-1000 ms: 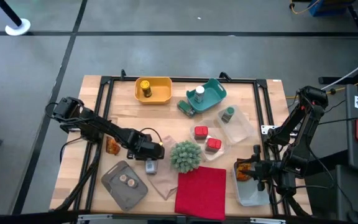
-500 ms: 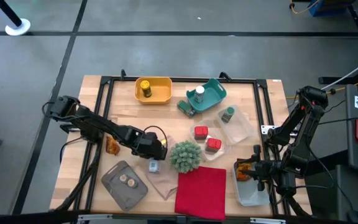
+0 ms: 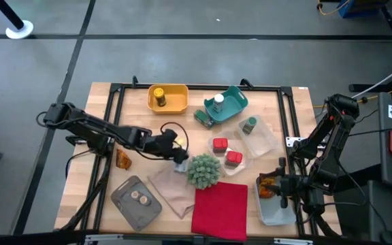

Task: Sort spices by type
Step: Put the white seasoning bottle into the green bin

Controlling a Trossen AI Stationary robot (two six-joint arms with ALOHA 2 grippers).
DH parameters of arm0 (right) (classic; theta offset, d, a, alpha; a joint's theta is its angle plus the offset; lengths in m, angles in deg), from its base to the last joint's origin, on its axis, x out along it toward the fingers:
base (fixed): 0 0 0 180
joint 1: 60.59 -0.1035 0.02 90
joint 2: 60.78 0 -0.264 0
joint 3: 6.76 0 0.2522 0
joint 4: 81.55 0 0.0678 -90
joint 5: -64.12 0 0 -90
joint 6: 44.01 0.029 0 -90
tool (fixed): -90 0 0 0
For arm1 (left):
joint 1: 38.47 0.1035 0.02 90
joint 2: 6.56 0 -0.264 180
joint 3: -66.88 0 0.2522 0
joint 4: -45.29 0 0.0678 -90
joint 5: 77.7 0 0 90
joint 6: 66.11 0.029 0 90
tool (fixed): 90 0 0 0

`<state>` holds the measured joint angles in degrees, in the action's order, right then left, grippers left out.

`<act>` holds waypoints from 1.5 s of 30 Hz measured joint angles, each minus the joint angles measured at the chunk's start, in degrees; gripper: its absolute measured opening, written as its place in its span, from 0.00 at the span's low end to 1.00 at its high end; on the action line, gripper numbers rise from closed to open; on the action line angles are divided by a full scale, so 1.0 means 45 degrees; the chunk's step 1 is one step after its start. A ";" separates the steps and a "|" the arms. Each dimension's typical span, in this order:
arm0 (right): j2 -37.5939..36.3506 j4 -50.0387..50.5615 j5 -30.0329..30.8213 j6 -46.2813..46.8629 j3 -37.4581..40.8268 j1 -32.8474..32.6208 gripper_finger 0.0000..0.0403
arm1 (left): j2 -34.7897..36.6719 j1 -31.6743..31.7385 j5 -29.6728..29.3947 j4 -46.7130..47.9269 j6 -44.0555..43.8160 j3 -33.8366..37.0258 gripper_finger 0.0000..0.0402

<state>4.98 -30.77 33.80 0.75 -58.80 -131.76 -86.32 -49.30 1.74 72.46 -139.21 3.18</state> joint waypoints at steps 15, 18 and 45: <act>-0.2082 -0.0024 -0.0044 -0.0390 0.0000 0.4881 0.39 | 0.0070 0.2005 -0.0031 -0.3175 0.6157 -0.0005 0.48; -0.2515 -0.0042 -0.0050 -0.1246 0.0000 0.6098 0.39 | 0.0070 0.2370 -0.0027 -0.3218 0.7070 -0.0005 0.48; -0.2624 -0.8636 -0.9733 -0.7150 0.0000 1.5755 0.61 | 0.0060 0.4109 0.0357 -0.4580 1.1384 -0.0005 0.49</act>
<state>-6.83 -69.63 -10.00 -31.43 -58.80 -60.86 -86.05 -30.81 3.35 51.85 -87.99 3.16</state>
